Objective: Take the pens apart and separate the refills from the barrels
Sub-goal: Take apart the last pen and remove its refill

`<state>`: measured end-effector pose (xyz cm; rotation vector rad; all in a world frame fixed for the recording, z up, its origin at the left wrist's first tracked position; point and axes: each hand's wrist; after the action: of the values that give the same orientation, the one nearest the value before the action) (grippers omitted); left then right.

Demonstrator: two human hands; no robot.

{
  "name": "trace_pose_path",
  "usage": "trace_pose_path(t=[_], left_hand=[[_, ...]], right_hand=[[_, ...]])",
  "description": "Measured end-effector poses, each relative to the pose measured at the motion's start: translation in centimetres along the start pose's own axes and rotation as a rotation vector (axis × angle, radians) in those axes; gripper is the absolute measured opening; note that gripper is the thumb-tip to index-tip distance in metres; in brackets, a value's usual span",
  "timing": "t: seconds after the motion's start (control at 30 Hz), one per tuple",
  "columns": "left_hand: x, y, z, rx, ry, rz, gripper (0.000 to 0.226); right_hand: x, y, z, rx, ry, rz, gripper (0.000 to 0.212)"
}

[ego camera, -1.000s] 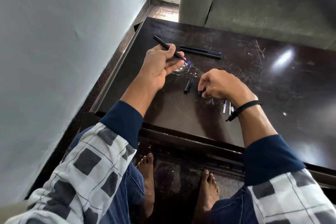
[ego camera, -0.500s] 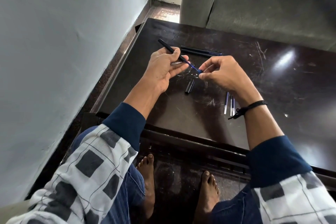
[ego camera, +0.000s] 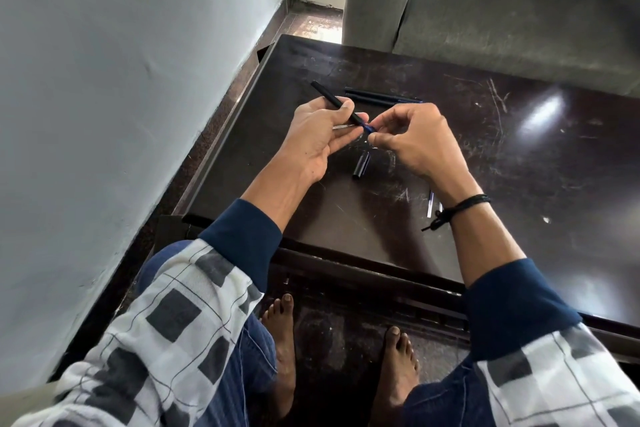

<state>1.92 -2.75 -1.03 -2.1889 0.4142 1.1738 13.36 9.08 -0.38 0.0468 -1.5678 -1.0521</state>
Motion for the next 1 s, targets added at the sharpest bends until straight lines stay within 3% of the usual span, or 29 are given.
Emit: trace_pose_path(t=[0.43, 0.8, 0.9, 1.0], left_hand=[[0.38, -0.3, -0.23, -0.019, 0.006, 0.019, 0.004], [0.35, -0.36, -0.22, -0.019, -0.009, -0.019, 0.004], [0.18, -0.14, -0.03, -0.029, -0.018, -0.034, 0.004], [0.14, 0.07, 0.23, -0.033, -0.02, -0.05, 0.005]], right_hand=[[0.46, -0.14, -0.27, -0.069, 0.029, 0.021, 0.016], [0.83, -0.12, -0.5, -0.099, -0.015, 0.097, 0.003], [0.74, 0.06, -0.54, -0.073, -0.018, 0.086, 0.019], [0.56, 0.02, -0.46, -0.074, -0.02, 0.005, 0.018]])
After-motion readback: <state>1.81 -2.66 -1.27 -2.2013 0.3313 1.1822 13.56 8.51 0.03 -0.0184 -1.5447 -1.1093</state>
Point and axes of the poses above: each hand's wrist, its own z-axis towards the middle knuckle, its own y-axis out of the back of the hand, x = y × z, and after that the axes turned 6 degrees about y, right-handed
